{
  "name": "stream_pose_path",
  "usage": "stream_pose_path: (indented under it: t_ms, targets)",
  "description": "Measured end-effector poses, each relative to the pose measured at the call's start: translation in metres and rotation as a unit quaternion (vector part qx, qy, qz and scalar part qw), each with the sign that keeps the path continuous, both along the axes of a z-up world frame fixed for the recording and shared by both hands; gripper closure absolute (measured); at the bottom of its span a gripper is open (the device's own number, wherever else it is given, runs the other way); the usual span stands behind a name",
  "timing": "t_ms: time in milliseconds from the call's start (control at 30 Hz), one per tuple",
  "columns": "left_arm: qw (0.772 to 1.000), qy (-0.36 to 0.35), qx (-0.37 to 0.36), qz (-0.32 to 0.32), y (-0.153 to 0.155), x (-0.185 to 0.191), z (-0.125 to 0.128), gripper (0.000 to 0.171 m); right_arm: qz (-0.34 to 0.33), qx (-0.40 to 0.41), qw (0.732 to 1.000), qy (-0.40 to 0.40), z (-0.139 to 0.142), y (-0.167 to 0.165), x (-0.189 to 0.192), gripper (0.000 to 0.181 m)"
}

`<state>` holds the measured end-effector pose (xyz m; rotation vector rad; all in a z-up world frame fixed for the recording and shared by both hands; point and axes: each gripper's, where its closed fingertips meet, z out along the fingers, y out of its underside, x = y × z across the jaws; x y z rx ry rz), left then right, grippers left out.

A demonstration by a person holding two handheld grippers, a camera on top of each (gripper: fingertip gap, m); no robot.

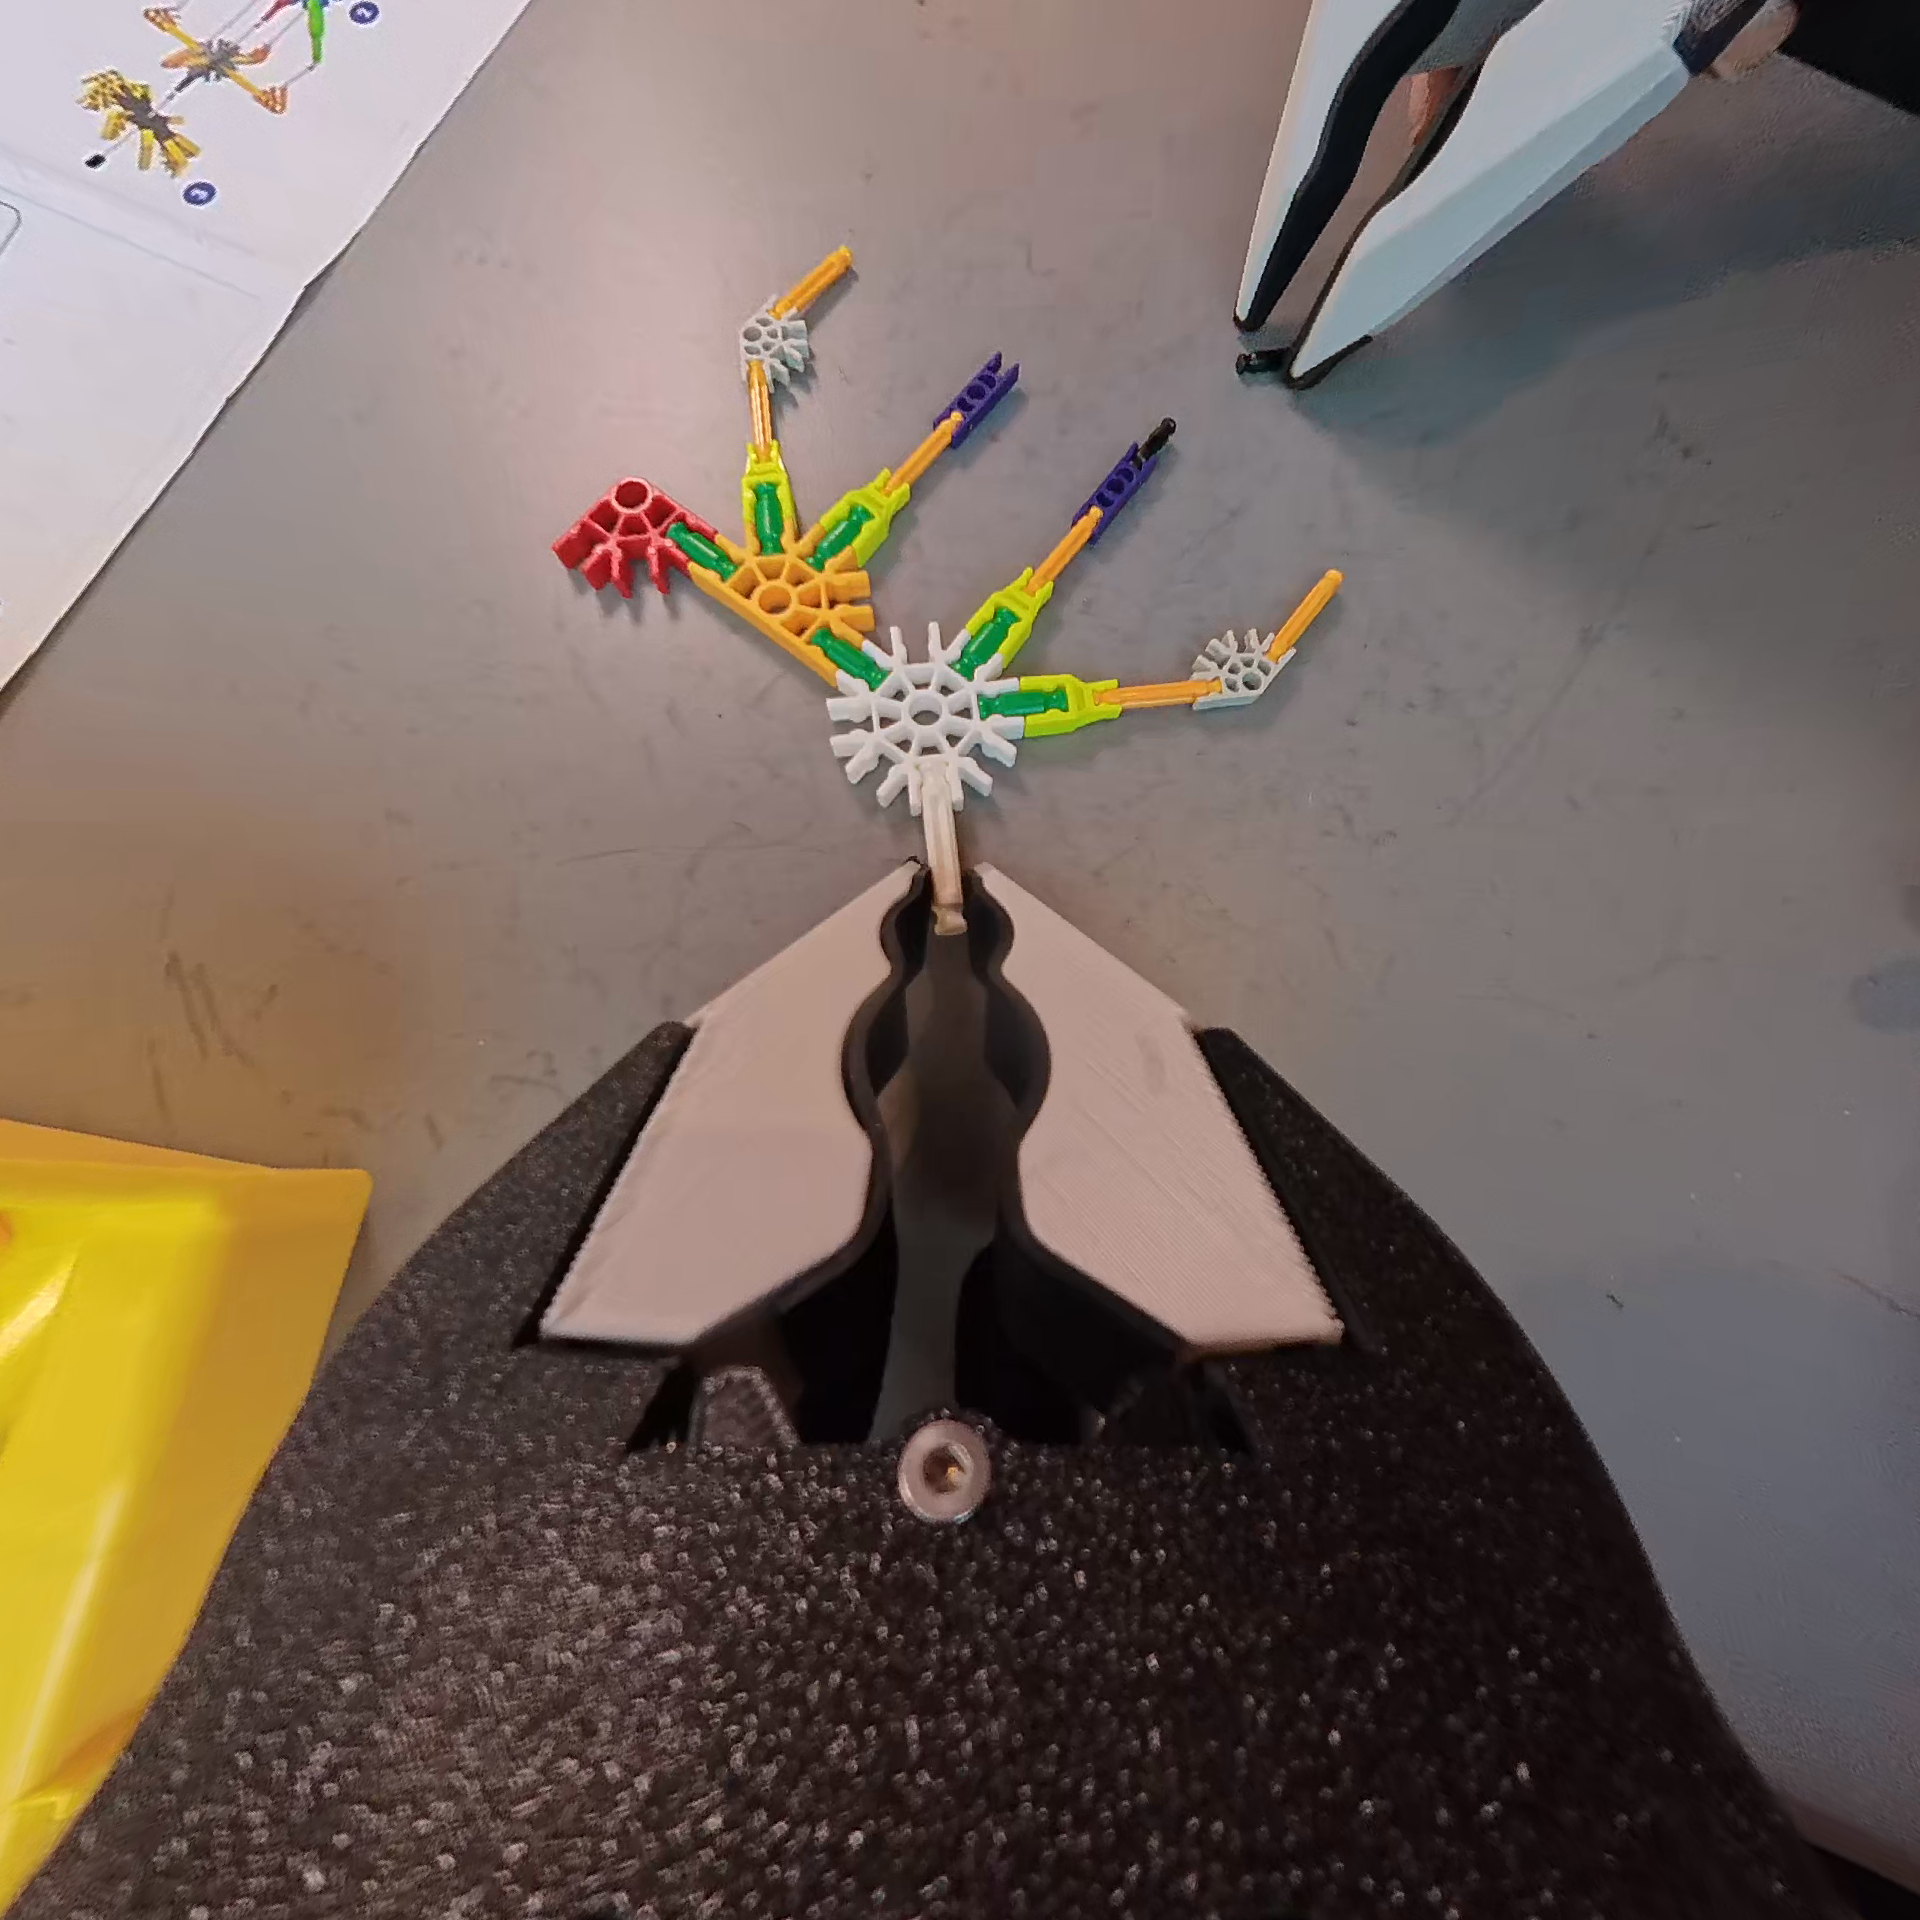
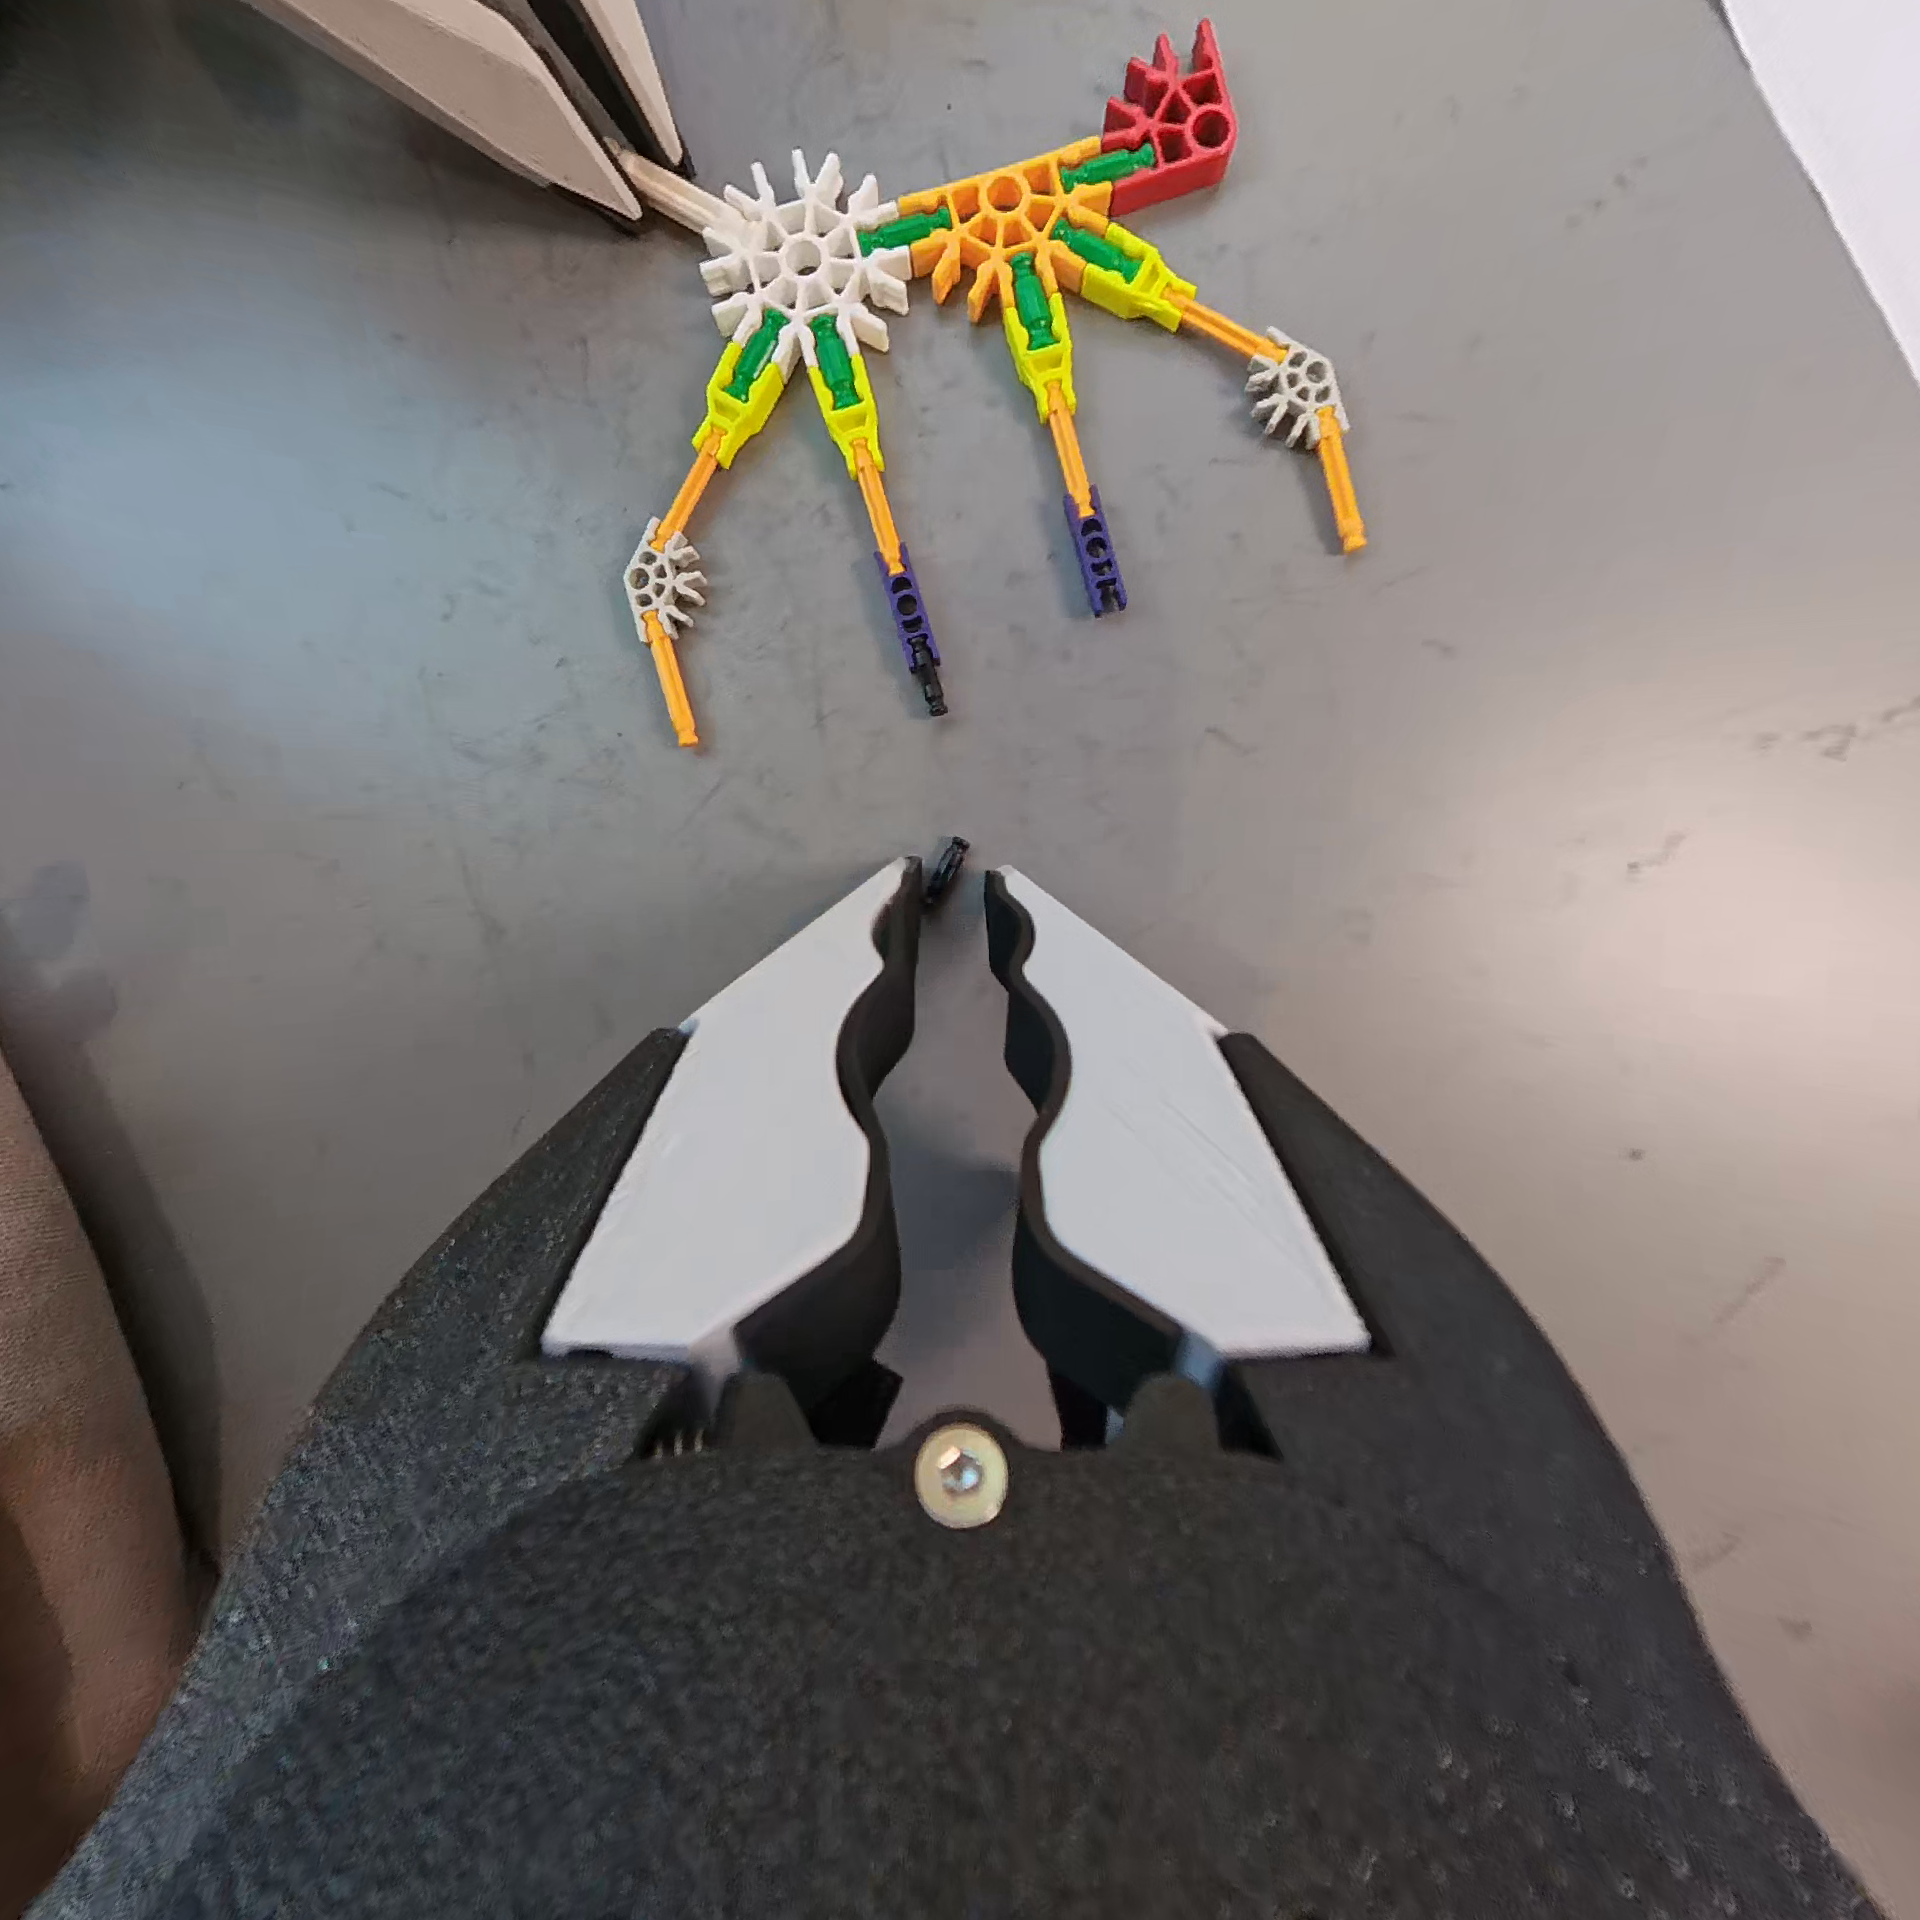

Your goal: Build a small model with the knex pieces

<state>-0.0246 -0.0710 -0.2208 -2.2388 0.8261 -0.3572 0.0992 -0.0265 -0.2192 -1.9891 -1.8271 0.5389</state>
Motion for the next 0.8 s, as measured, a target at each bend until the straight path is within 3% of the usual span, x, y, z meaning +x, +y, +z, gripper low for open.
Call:
stream_pose_path:
  t_ms: [133, 333, 500, 800]
  targets:
    - [1.000, -0.001, 0.000, -0.001, 0.000, 0.000, 0.000, 0.165, -0.009, -0.003, 1.000, 0.008, 0.000, 0.002, 0.000, 0.175]
    - [1.000, 0.003, 0.001, -0.002, 0.000, 0.000, 0.000, 0.165, 0.036, 0.016, 0.999, -0.006, 0.000, 0.006, -0.002, 0.179]
    - [1.000, 0.003, 0.001, -0.002, -0.001, 0.000, 0.000, 0.165, 0.056, 0.041, 0.997, 0.019, 0.022, 0.031, -0.024, 0.180]
    - [1.000, 0.000, -0.001, -0.004, -0.001, 0.000, 0.000, 0.165, 0.108, 0.037, 0.993, -0.020, 0.003, 0.033, -0.041, 0.180]
